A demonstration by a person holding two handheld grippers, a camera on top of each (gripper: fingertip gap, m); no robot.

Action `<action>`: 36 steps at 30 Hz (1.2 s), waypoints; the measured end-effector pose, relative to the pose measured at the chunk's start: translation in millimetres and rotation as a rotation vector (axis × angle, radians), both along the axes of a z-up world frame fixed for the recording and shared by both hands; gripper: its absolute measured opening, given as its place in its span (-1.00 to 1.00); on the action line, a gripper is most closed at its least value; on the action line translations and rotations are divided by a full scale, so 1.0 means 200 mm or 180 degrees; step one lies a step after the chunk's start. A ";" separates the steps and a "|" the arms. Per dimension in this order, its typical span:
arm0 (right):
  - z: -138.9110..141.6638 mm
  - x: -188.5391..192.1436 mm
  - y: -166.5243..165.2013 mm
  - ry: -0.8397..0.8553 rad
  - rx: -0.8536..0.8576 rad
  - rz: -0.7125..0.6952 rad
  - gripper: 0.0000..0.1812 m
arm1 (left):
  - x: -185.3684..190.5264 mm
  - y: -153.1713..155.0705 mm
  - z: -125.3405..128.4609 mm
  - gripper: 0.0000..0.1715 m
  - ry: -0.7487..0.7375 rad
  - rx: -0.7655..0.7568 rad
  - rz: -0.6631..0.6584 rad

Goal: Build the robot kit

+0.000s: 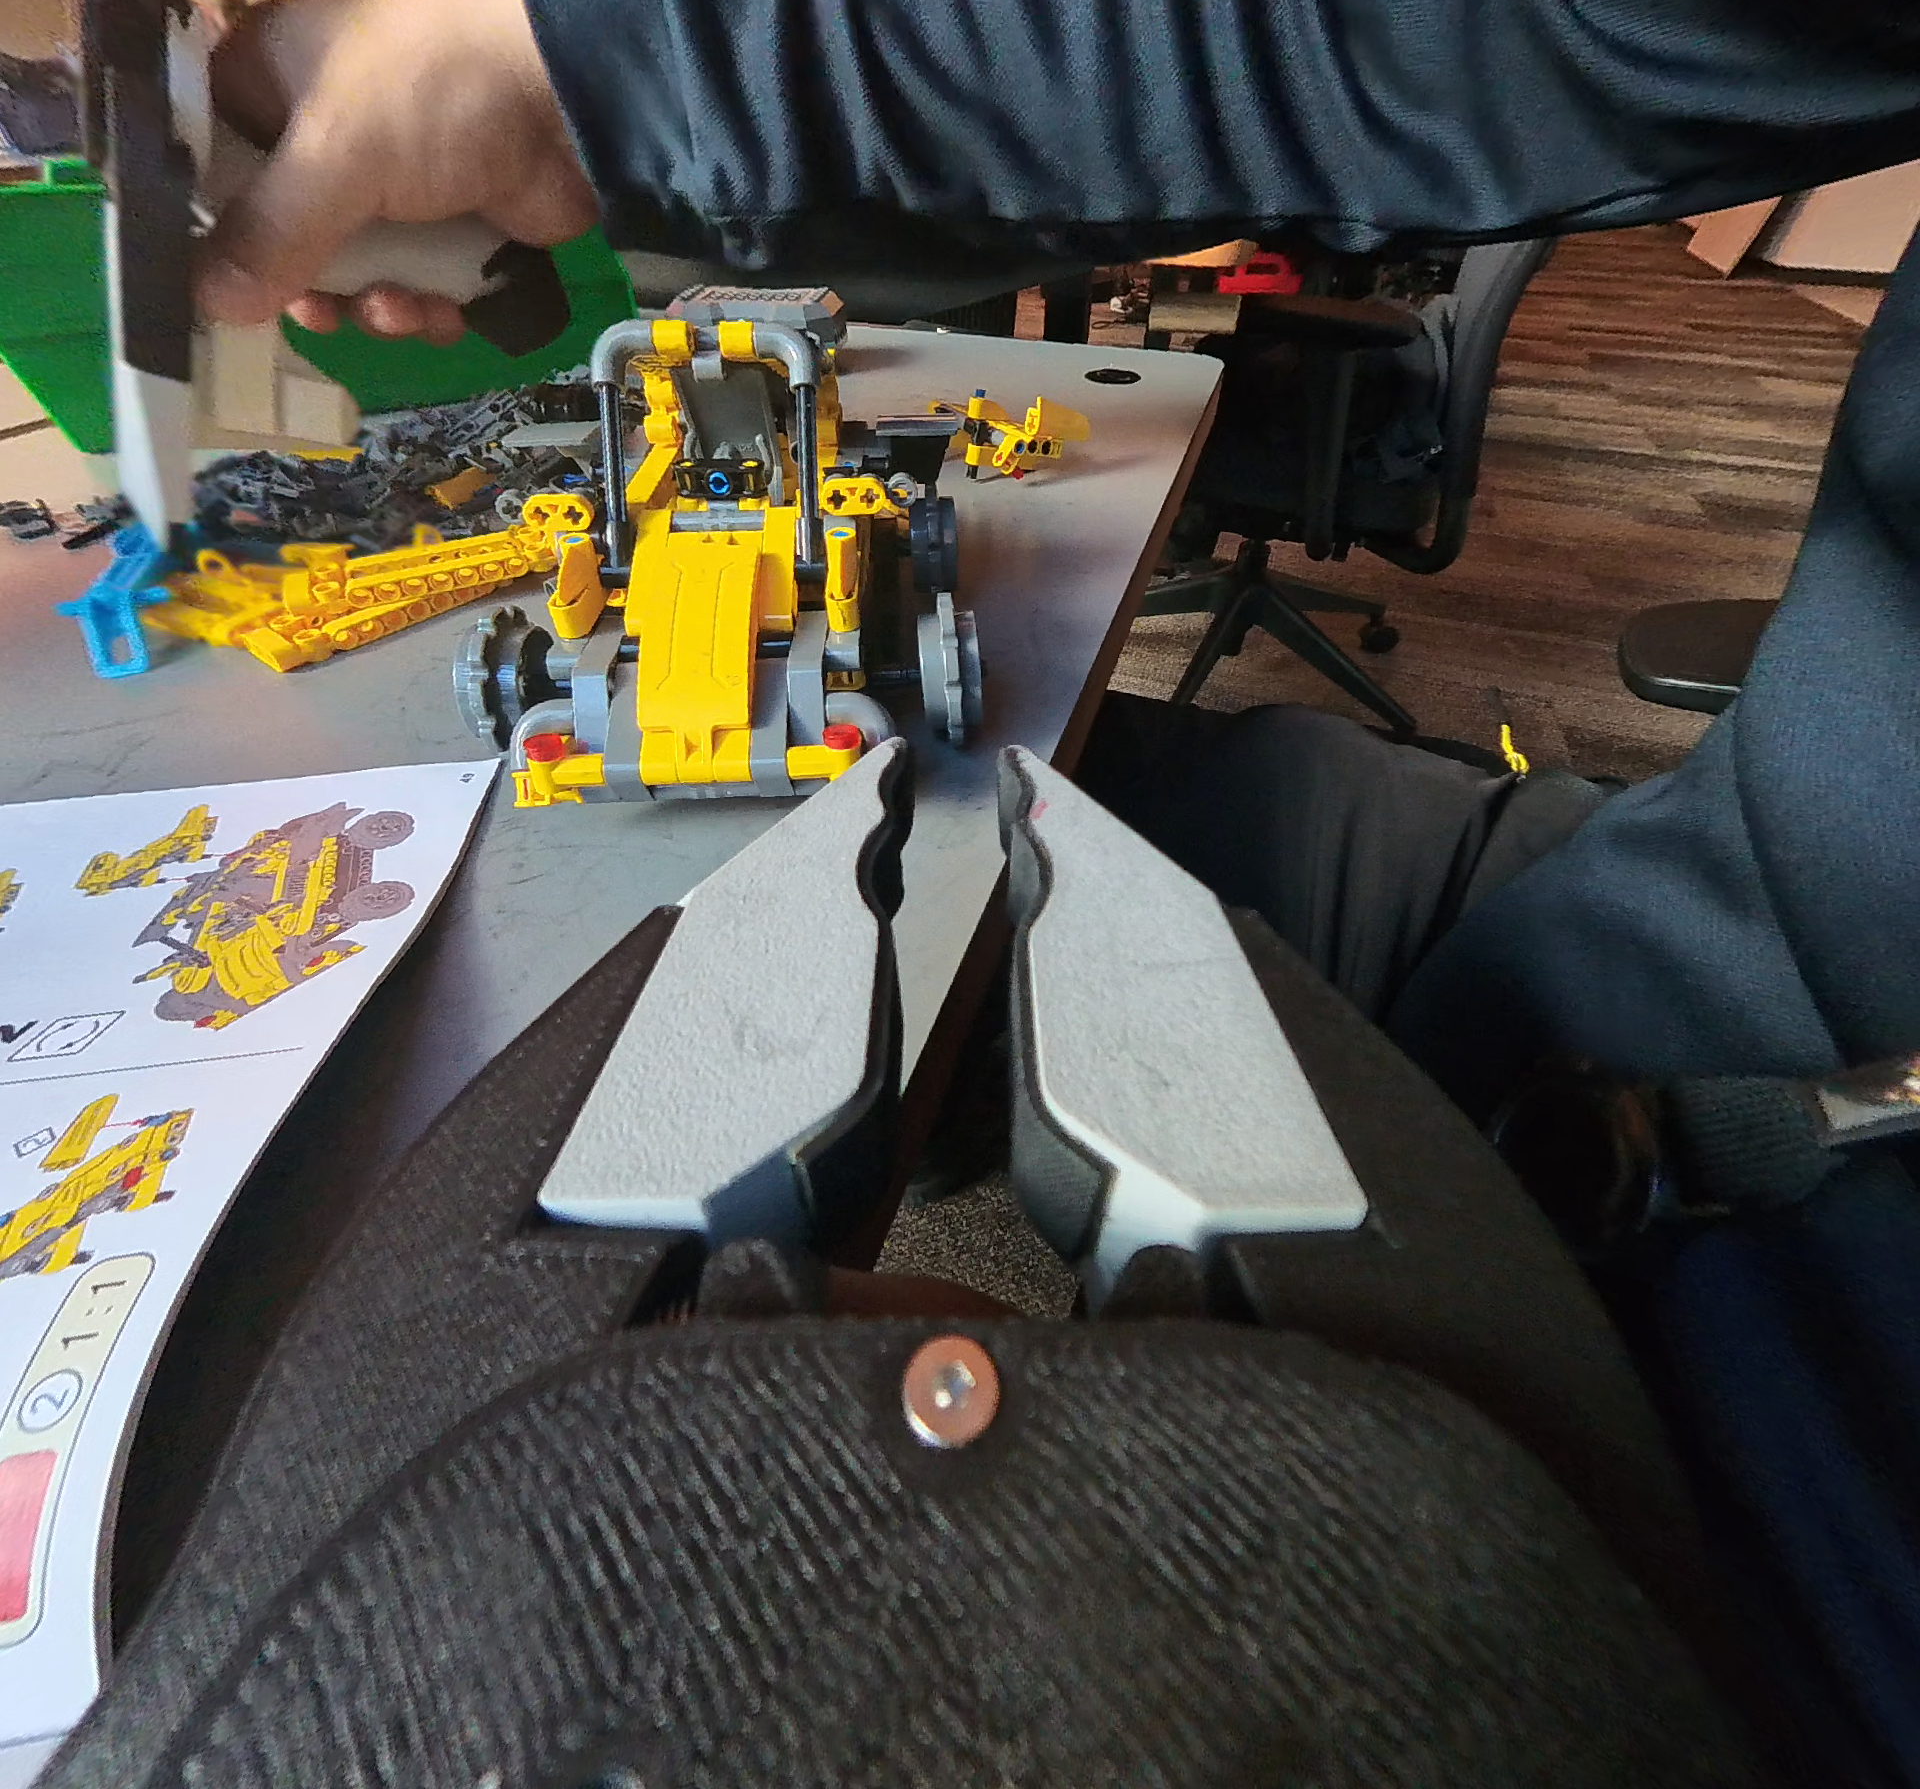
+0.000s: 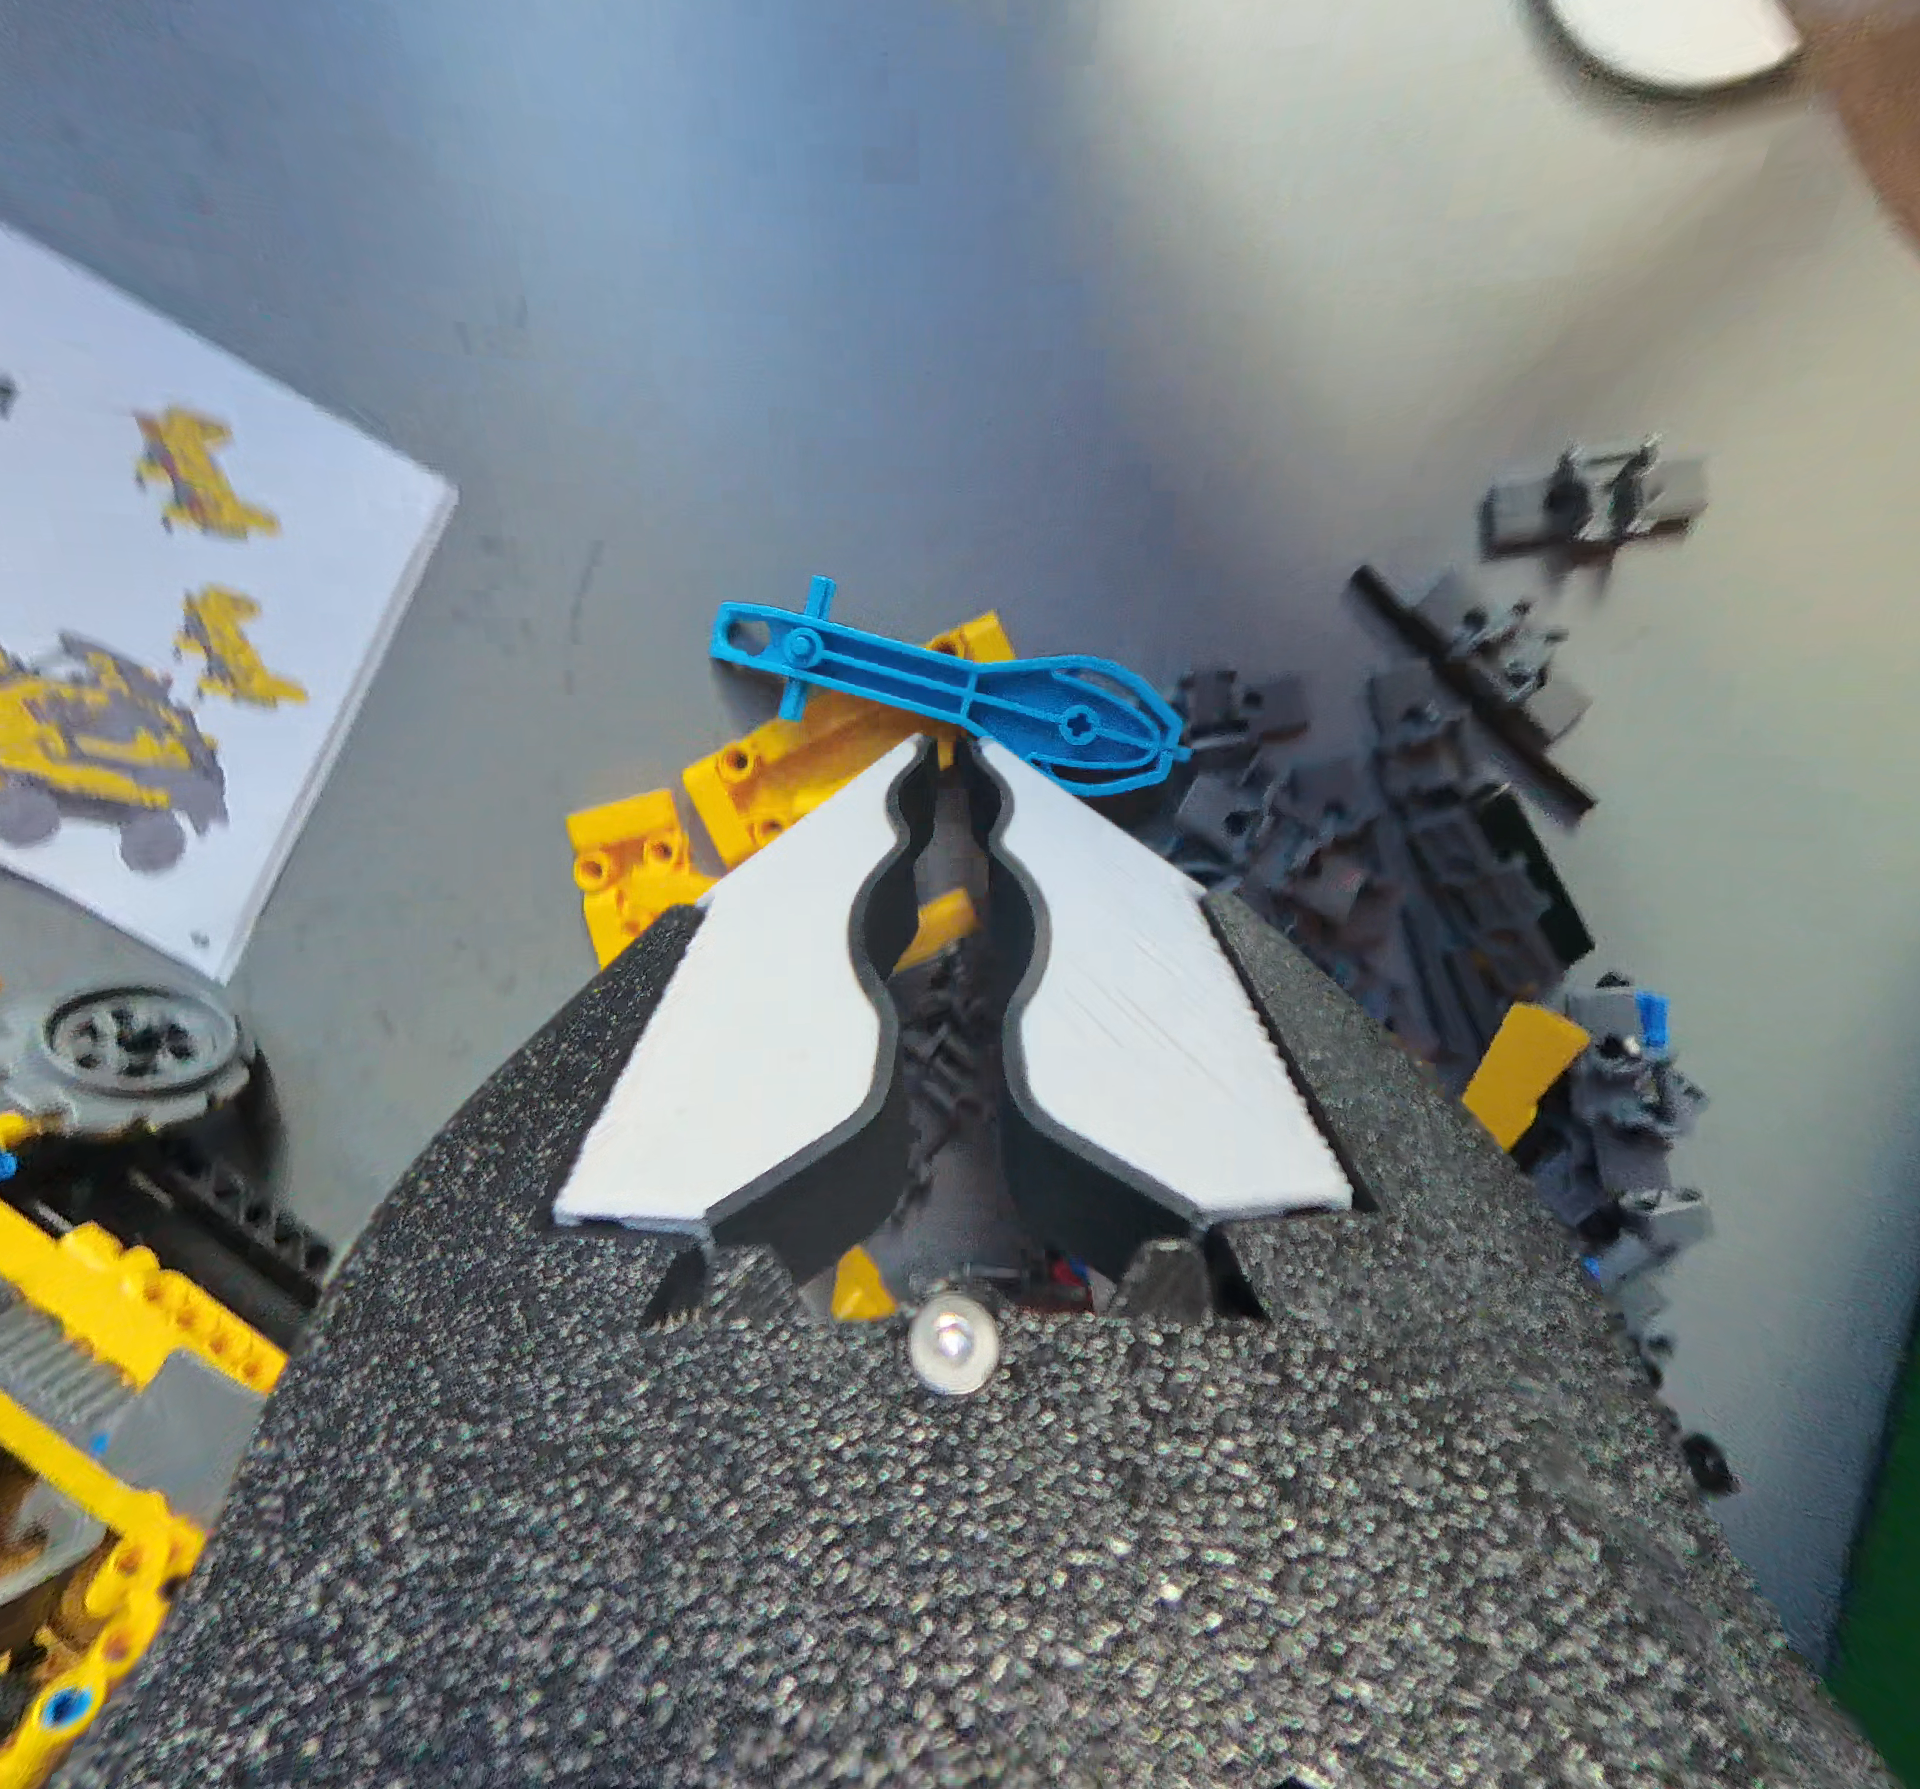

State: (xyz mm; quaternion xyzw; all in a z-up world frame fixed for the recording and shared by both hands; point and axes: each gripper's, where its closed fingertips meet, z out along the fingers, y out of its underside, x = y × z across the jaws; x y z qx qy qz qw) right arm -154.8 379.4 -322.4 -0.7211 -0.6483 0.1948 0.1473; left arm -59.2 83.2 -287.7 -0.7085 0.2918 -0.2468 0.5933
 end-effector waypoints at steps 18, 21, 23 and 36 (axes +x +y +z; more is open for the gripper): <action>0.02 0.46 0.17 -0.0460 0.0085 -0.0568 -0.82 | 0.00 0.00 0.01 -0.85 -0.0031 0.0006 -0.0008; -0.02 0.49 0.13 -0.0401 -0.0077 -0.0581 -0.83 | 0.00 0.00 0.01 -0.85 -0.0023 0.0001 0.0010; -0.02 0.45 0.09 -0.0267 -0.0289 -0.0542 -0.83 | 0.00 0.01 0.00 -0.85 -0.0013 0.0003 0.0024; -0.04 0.56 0.08 -0.0612 0.0035 -0.0166 -0.84 | 0.01 0.00 0.00 -0.85 0.0035 0.0027 0.0015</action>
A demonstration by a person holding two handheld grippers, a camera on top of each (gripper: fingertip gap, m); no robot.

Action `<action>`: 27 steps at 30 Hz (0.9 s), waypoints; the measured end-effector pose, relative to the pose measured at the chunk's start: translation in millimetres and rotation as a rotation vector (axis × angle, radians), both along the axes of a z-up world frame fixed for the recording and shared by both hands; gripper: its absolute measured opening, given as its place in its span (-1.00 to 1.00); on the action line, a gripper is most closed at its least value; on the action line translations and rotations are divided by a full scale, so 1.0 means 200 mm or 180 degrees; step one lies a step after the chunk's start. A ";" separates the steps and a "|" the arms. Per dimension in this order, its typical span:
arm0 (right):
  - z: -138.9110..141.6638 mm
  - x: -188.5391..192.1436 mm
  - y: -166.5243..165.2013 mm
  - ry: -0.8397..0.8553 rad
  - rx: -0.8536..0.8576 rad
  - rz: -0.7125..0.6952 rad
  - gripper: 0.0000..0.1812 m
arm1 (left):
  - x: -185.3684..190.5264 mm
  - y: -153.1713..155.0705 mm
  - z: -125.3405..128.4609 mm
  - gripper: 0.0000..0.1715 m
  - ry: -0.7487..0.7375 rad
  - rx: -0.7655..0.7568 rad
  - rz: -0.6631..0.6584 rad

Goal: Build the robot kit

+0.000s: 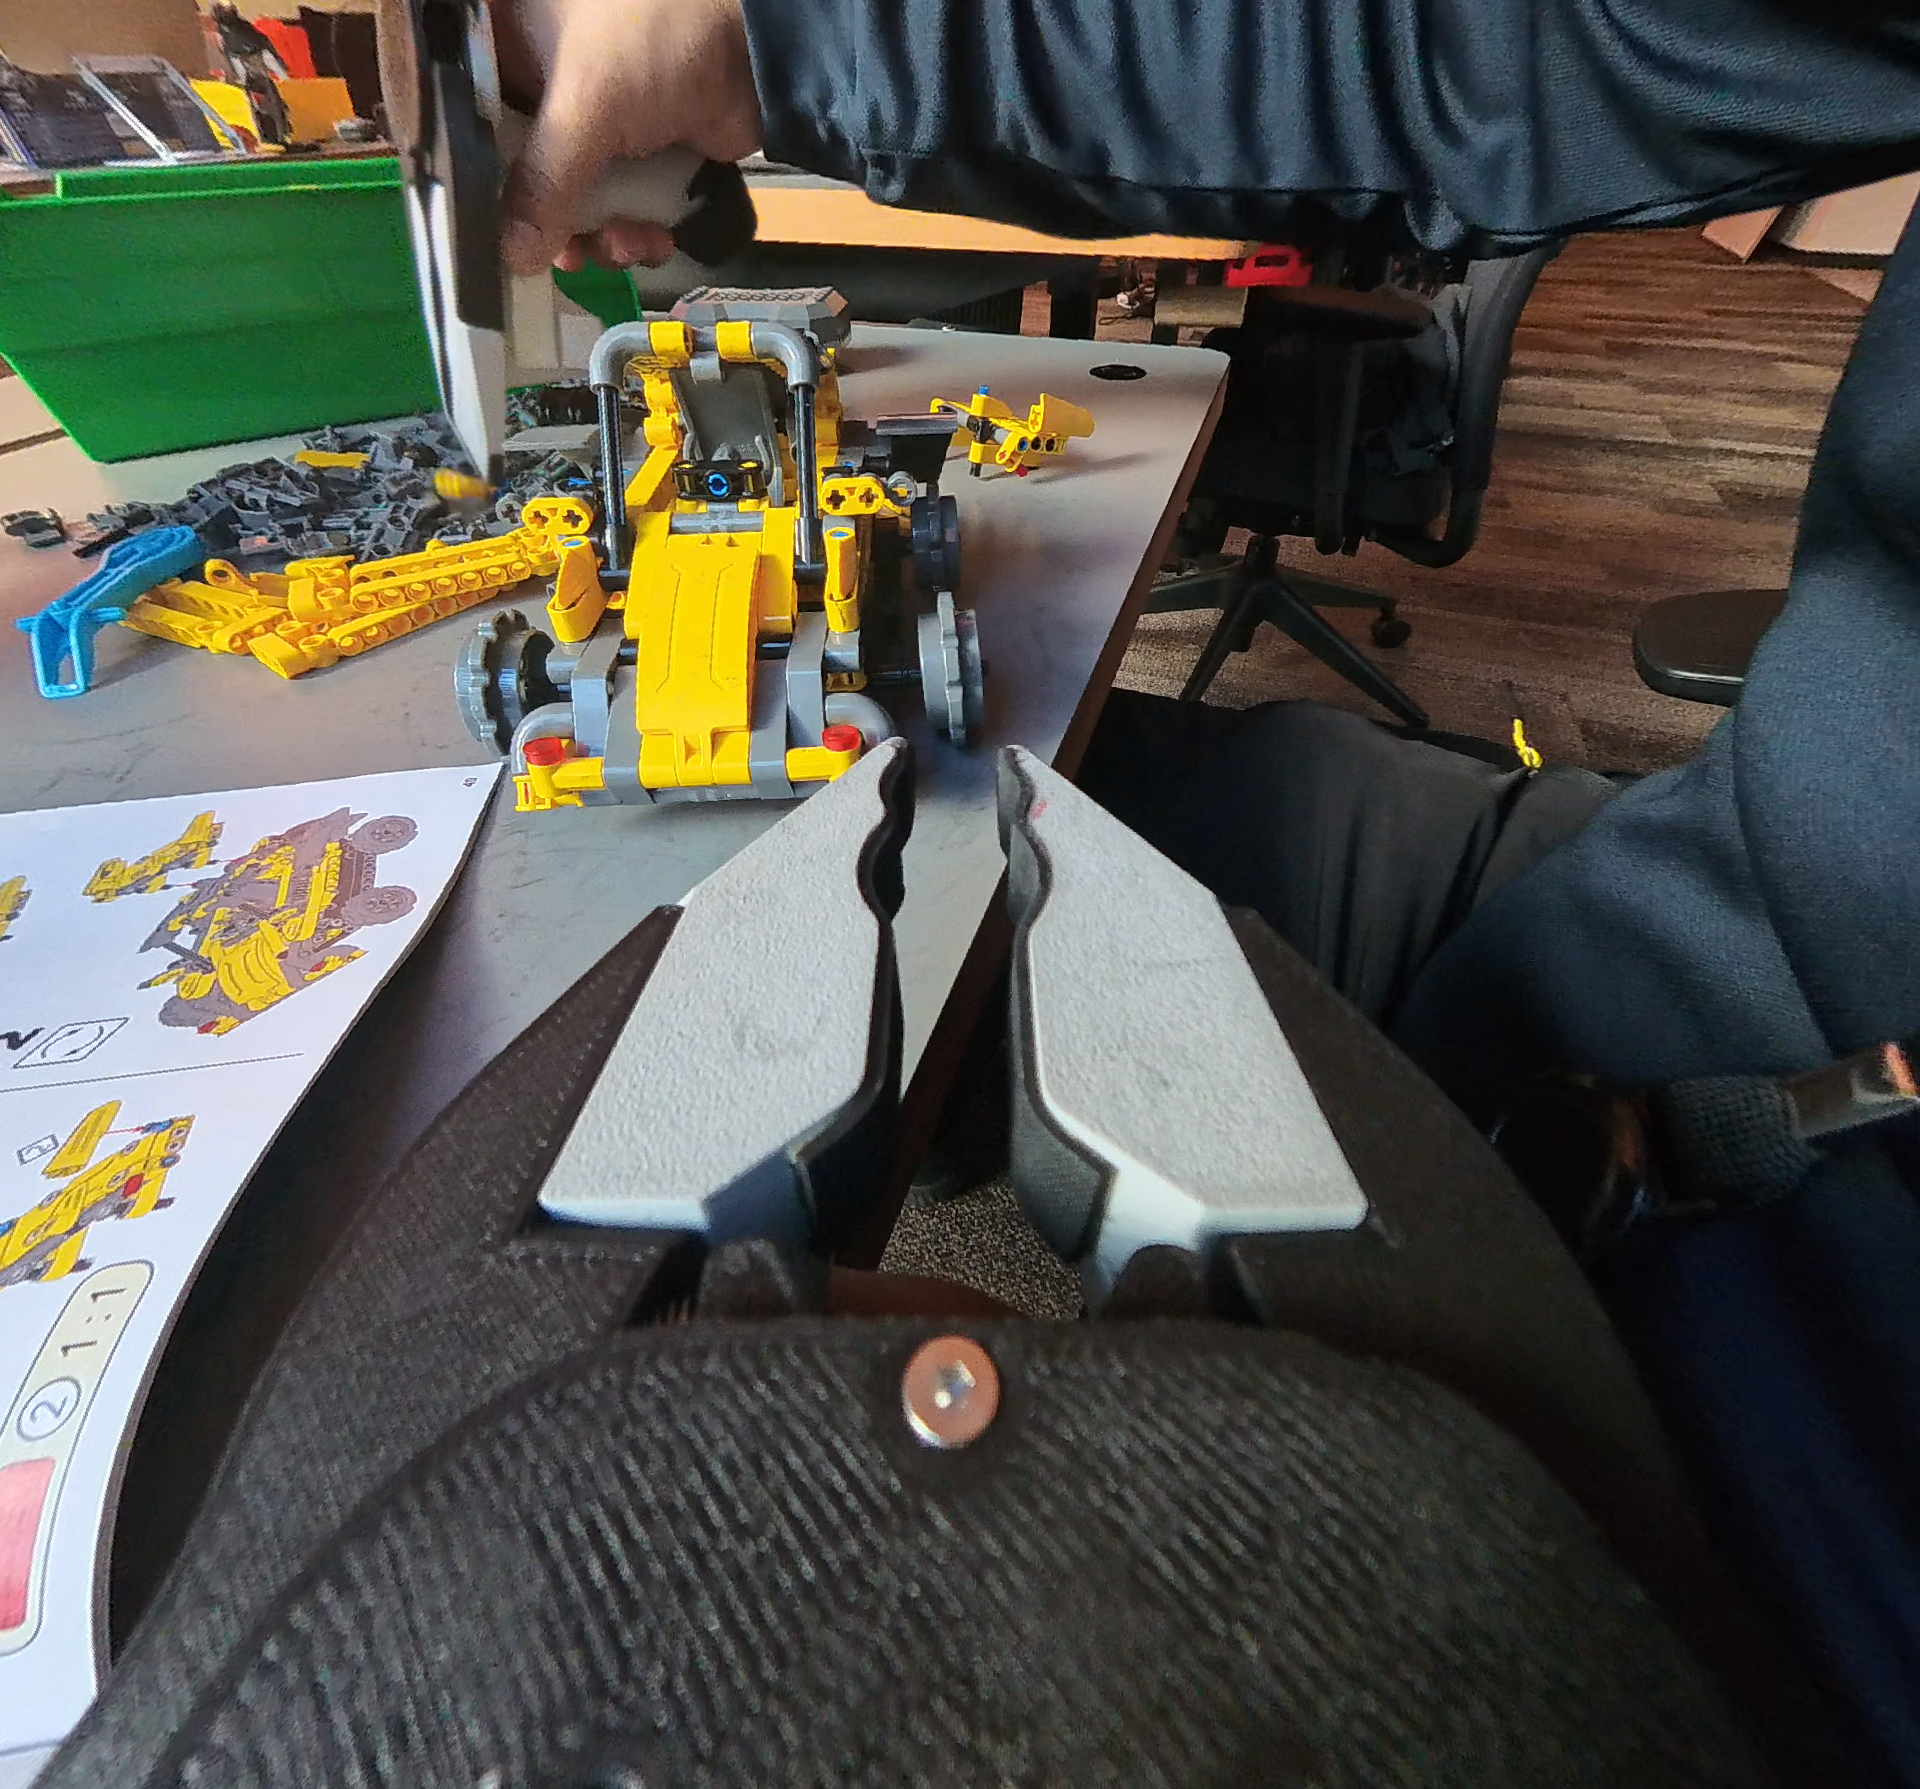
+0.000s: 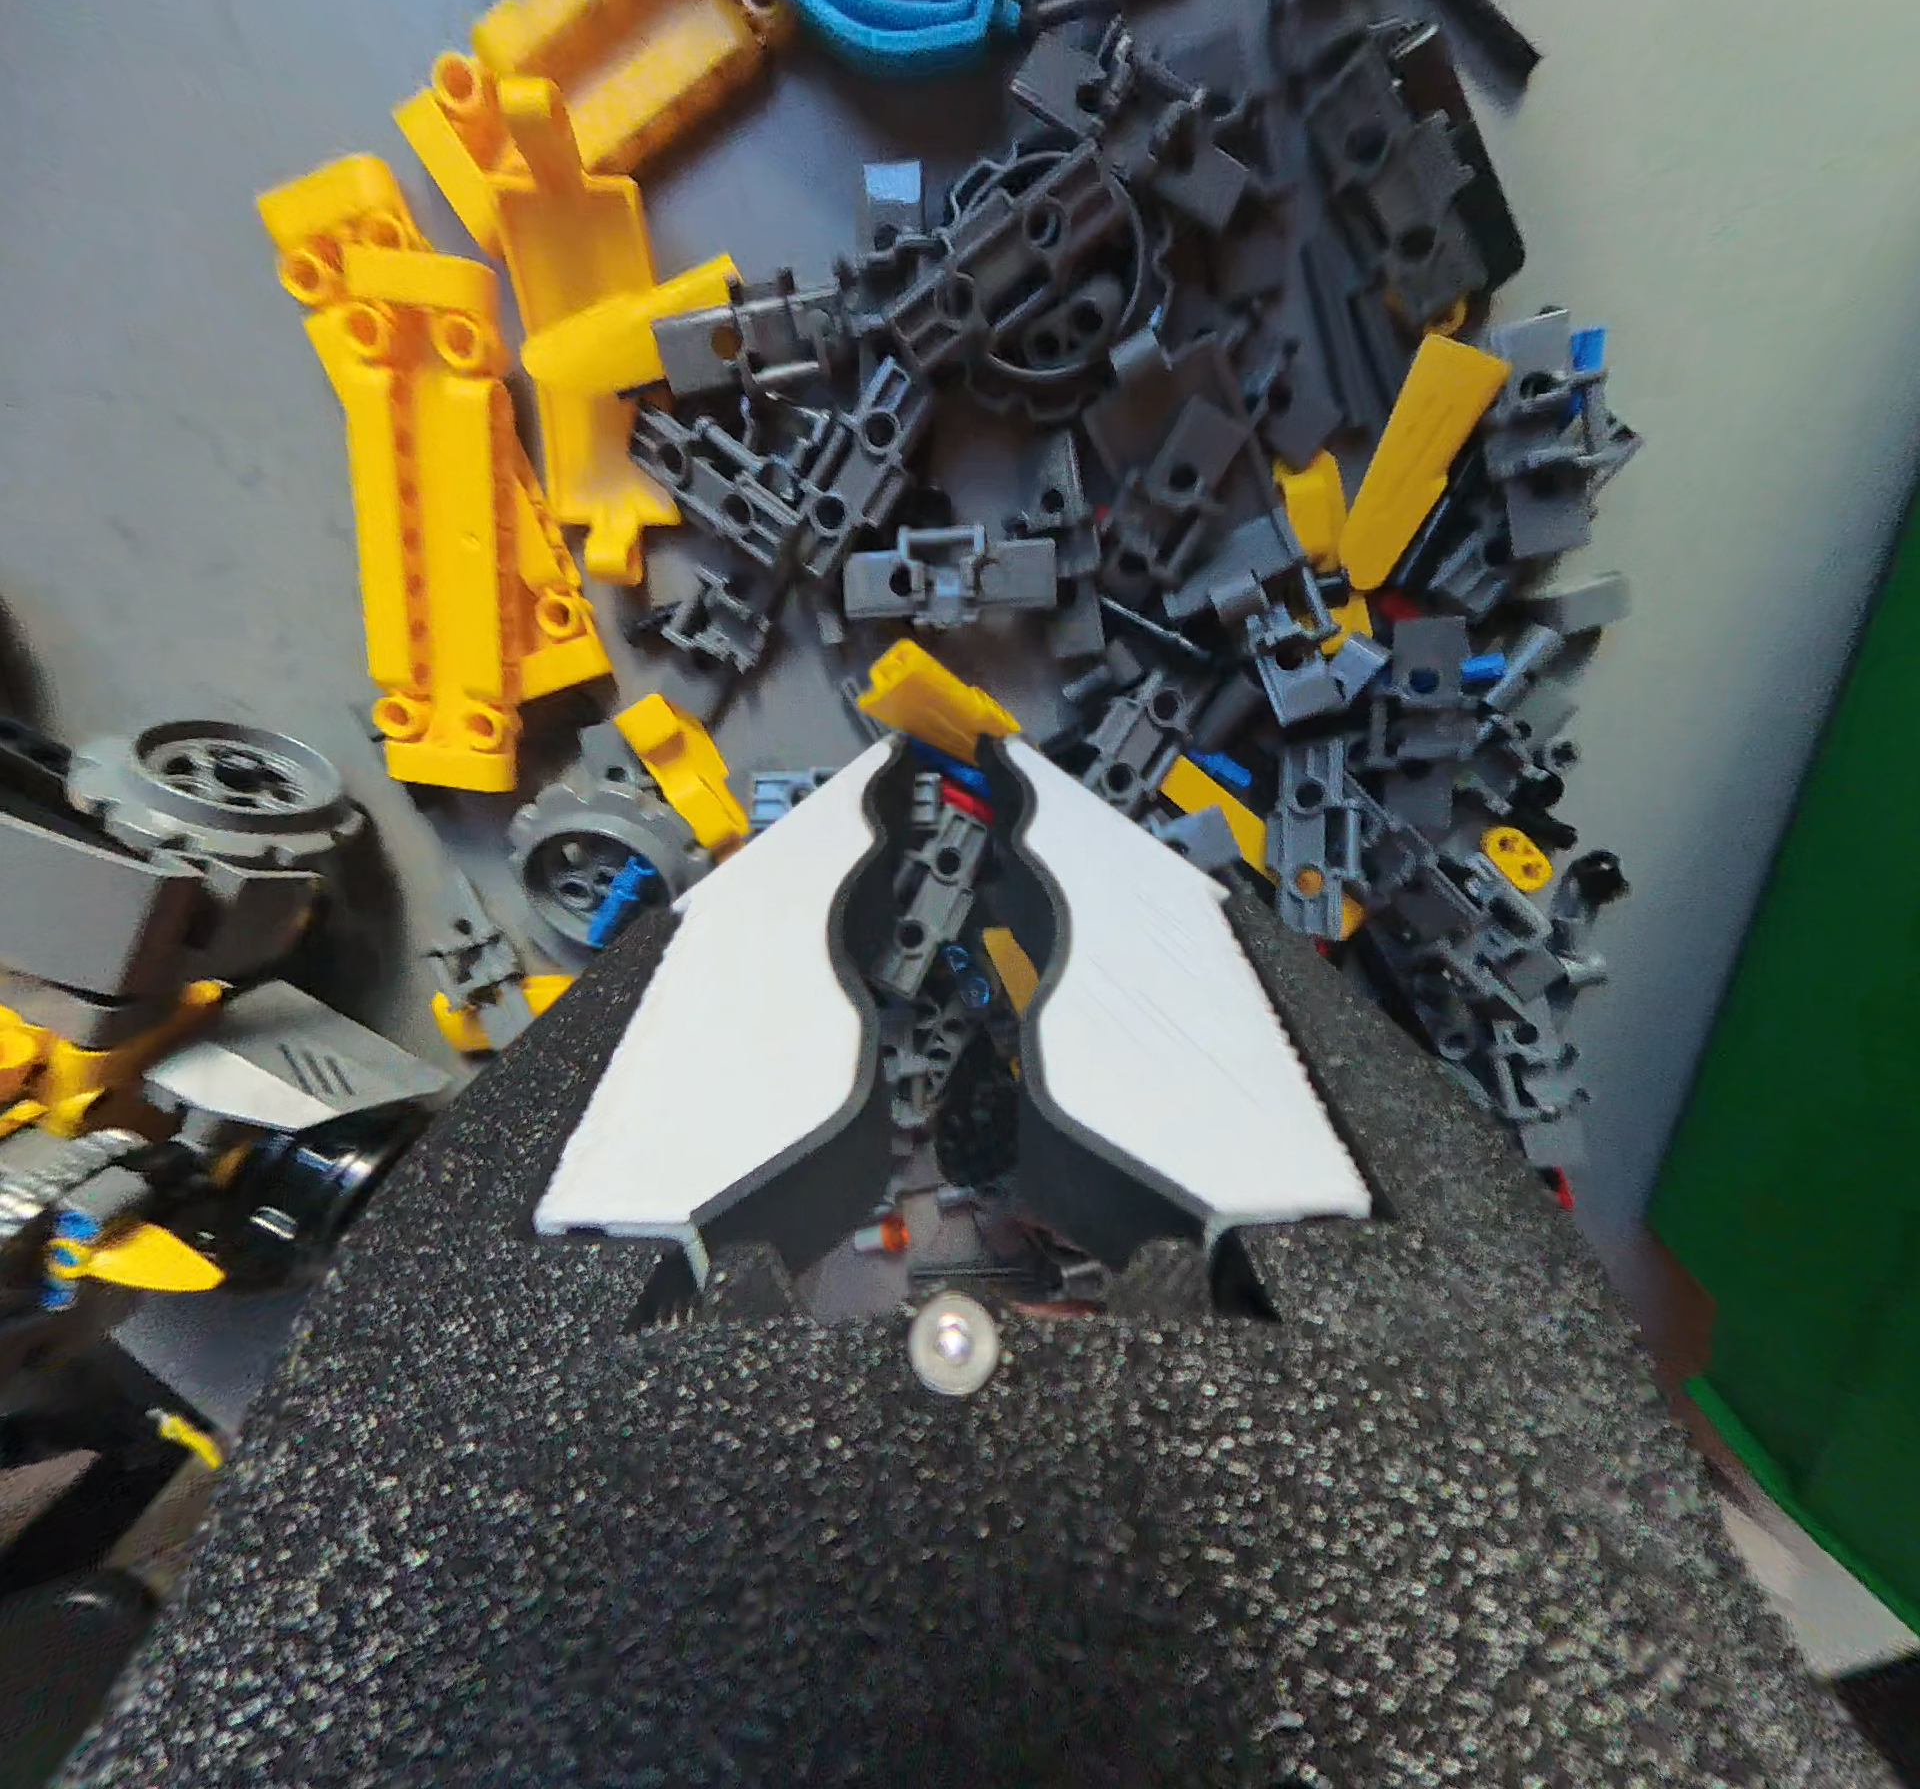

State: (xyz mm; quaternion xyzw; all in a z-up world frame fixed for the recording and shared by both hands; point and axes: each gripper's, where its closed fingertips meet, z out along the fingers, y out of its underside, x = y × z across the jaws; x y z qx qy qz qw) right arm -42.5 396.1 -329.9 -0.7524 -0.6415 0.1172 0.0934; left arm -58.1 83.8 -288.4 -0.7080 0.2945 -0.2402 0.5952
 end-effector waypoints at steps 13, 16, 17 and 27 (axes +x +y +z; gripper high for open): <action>-0.04 -0.02 0.01 -0.0217 0.0459 0.0865 -0.77 | 0.00 0.00 0.00 -0.85 -0.0010 -0.0003 0.0005; -0.03 -0.04 0.00 -0.0218 0.0432 0.1025 -0.75 | 0.00 0.00 0.00 -0.85 -0.0006 -0.0001 0.0003; -0.03 -0.05 0.00 -0.0210 0.0443 0.1042 -0.71 | 0.00 0.00 0.00 -0.85 -0.0011 -0.0001 0.0002; -0.03 -0.09 -0.08 -0.0002 0.0287 0.1241 -0.92 | 0.00 0.00 0.01 -0.85 -0.0044 -0.0009 -0.0023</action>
